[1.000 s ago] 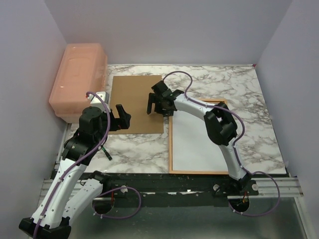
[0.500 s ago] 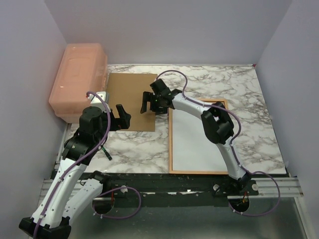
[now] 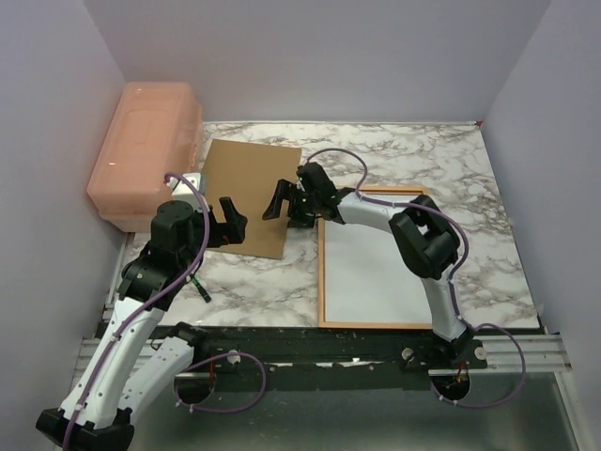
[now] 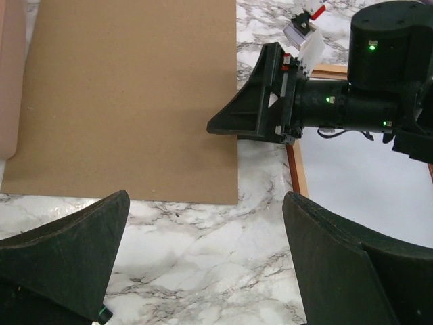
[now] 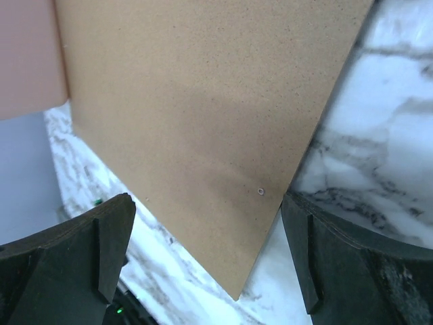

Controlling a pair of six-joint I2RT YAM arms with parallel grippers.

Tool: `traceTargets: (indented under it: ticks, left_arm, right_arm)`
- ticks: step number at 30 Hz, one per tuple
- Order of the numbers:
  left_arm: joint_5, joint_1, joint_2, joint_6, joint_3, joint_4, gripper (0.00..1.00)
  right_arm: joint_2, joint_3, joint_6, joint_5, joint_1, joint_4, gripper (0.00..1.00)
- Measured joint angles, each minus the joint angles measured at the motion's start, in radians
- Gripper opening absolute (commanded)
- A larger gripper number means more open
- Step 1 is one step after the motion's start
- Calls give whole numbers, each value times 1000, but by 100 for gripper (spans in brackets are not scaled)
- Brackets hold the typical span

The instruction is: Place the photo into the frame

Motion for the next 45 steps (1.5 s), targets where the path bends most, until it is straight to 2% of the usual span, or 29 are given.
traceTargets:
  ticks: [10, 19, 25, 36, 45]
  left_arm:
    - [0, 0, 11, 1, -2, 0, 98]
    - [5, 0, 35, 0, -13, 8, 98]
    - [13, 1, 74, -3, -48, 17, 98]
    - [84, 9, 309, -81, -116, 82, 89]
    - [106, 32, 572, -156, -177, 142, 85]
  right_arm:
    - [-103, -232, 185, -135, 1, 296, 94]
    - [-192, -297, 221, -139, 45, 369, 94]
    - [-225, -406, 253, -129, 95, 416, 93]
    - [-350, -571, 278, -46, 134, 417, 93]
    - [-355, -573, 280, 31, 132, 330, 94]
